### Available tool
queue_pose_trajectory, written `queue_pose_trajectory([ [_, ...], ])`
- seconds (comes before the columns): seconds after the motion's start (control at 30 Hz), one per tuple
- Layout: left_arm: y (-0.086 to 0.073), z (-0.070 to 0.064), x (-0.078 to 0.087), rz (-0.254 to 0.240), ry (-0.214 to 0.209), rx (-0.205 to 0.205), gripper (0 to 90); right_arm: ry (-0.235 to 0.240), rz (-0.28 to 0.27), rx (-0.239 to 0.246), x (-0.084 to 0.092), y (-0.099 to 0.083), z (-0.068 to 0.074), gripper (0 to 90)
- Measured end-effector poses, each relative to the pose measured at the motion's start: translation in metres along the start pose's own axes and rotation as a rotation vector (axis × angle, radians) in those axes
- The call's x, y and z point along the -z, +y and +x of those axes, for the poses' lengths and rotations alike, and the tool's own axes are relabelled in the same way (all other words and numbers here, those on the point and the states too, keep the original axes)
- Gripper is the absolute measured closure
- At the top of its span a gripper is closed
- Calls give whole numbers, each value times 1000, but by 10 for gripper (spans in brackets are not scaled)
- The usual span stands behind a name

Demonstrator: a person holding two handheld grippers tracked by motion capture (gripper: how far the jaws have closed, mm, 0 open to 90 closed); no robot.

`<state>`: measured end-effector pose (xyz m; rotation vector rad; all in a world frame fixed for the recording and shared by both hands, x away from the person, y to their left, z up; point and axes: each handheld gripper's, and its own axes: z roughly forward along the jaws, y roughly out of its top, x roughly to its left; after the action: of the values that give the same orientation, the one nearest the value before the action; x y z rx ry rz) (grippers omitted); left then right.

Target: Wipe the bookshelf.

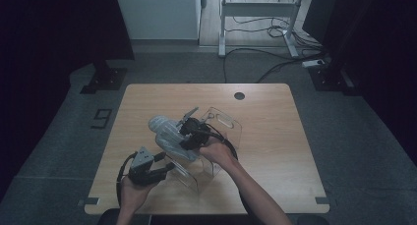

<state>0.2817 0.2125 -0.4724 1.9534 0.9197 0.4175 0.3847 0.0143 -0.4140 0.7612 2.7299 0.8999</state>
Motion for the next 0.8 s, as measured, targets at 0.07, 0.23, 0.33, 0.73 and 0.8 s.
queue_pose_trajectory([
  [0.07, 0, -1, 0, 2, 3, 5, 456, 6, -2, 2, 3, -4, -1, 605],
  [0.23, 1, 0, 0, 3, 1, 11, 457, 12, -7, -2, 9, -12, -1, 601],
  [0.33, 0, 0, 0, 2, -1, 13, 458, 16, -13, -7, 12, -18, -2, 599],
  [0.73, 1, 0, -1, 4, -4, 12, 459, 26, -19, -5, 25, -39, -1, 589],
  [0.8, 1, 0, -1, 4, -4, 11, 458, 31, -21, -6, 27, -43, 0, 587],
])
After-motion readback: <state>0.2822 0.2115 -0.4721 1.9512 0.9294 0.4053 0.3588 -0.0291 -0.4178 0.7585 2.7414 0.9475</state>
